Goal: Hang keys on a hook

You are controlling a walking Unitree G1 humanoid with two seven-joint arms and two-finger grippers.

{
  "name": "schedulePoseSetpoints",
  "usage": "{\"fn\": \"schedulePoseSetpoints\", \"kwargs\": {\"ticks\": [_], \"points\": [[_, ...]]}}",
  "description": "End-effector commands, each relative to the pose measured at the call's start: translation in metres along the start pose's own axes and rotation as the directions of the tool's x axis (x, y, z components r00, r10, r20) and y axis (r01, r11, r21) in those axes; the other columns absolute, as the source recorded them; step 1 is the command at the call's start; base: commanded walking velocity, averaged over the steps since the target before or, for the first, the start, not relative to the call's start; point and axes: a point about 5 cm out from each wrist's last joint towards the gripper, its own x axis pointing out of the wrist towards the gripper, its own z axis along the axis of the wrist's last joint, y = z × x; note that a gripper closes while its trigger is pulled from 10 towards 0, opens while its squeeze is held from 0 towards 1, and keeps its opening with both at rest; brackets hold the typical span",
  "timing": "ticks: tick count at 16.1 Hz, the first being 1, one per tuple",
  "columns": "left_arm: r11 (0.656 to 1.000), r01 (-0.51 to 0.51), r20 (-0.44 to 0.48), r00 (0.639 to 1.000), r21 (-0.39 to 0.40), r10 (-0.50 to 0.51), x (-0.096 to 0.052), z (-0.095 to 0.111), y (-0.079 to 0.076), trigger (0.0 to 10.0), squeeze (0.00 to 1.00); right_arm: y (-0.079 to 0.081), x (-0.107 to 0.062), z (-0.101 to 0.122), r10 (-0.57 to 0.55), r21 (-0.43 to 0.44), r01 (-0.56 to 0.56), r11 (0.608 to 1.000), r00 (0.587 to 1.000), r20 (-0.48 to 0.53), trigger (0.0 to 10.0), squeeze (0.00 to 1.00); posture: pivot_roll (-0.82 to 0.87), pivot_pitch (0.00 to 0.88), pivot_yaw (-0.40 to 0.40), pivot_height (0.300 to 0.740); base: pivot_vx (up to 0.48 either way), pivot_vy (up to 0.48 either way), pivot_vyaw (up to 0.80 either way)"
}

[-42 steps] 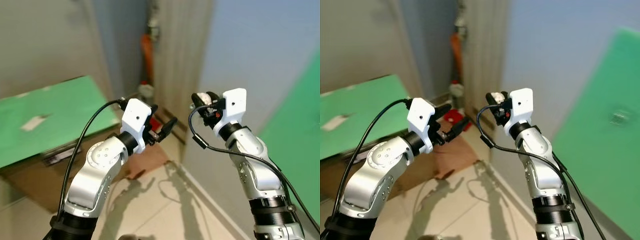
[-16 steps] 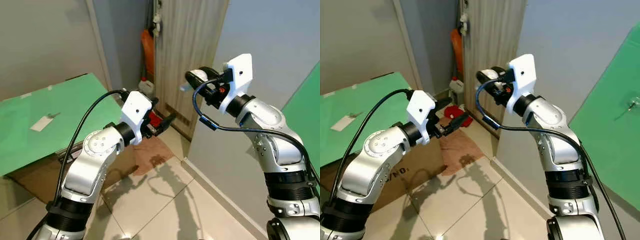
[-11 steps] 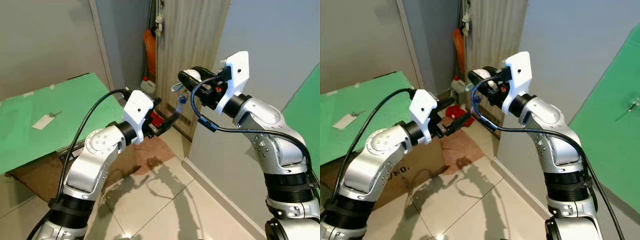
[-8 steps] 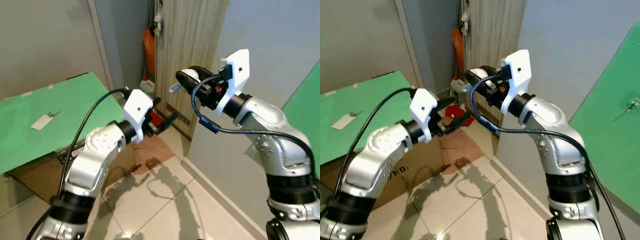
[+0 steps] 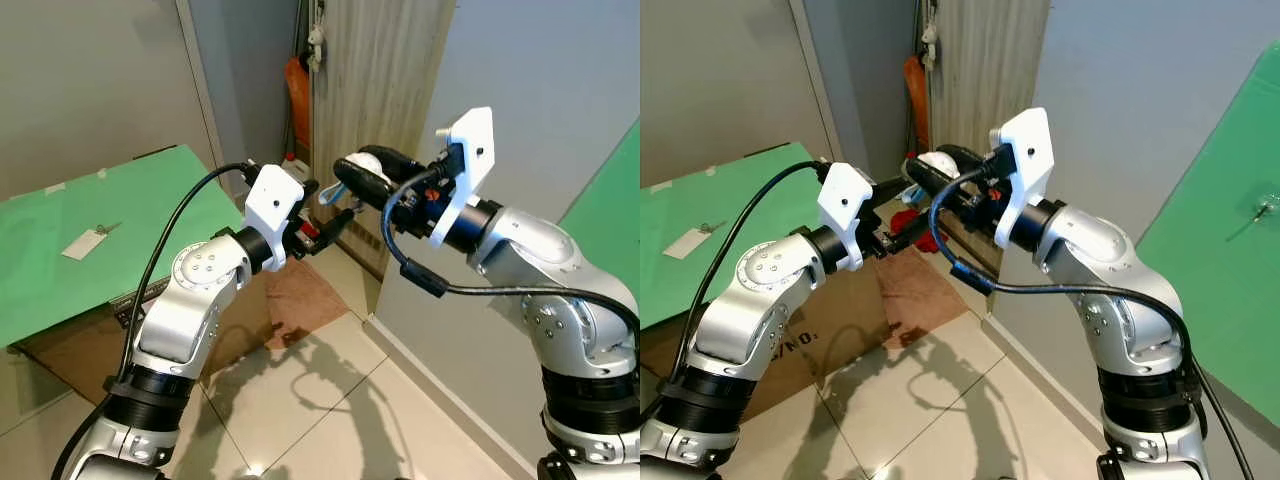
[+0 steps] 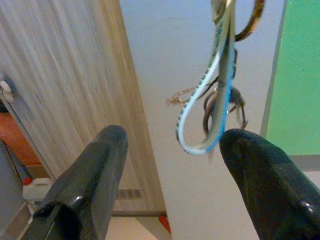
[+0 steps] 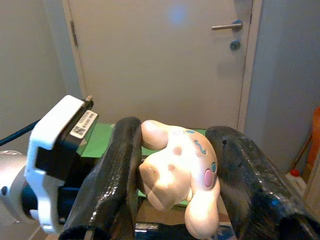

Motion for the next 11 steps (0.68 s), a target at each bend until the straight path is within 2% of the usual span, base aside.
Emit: {"fn": "schedulePoseSetpoints", "kwargs": {"ticks": [1, 8, 11], "points": [[1.000, -0.013, 0.016, 1.000, 0.011, 0.012, 0.000, 0.003, 0.002, 10.0, 0.00, 0.006, 0.000, 0.002, 0.032, -0.004, -0.032, 0.999, 0.999, -0.003, 10.0, 0.00, 0.02, 0.000, 0.028, 0.740, 0.000, 0.000, 0.00], [1.000, 0.005, 0.040, 0.999, 0.007, -0.005, 0.003, 0.005, -0.003, 10.0, 0.00, 0.019, 0.002, 0.002, 0.077, 0.017, -0.077, 0.997, 0.997, -0.002, 10.0, 0.00, 0.02, 0.000, 0.027, 0.740, 0.000, 0.000, 0.00], [1.000, 0.010, 0.045, 0.999, 0.005, -0.010, 0.002, 0.005, -0.004, 10.0, 0.00, 0.018, 0.001, 0.001, 0.077, 0.018, -0.077, 0.997, 0.997, -0.008, 10.0, 0.00, 0.02, 0.000, 0.023, 0.740, 0.000, 0.000, 0.00]]}}
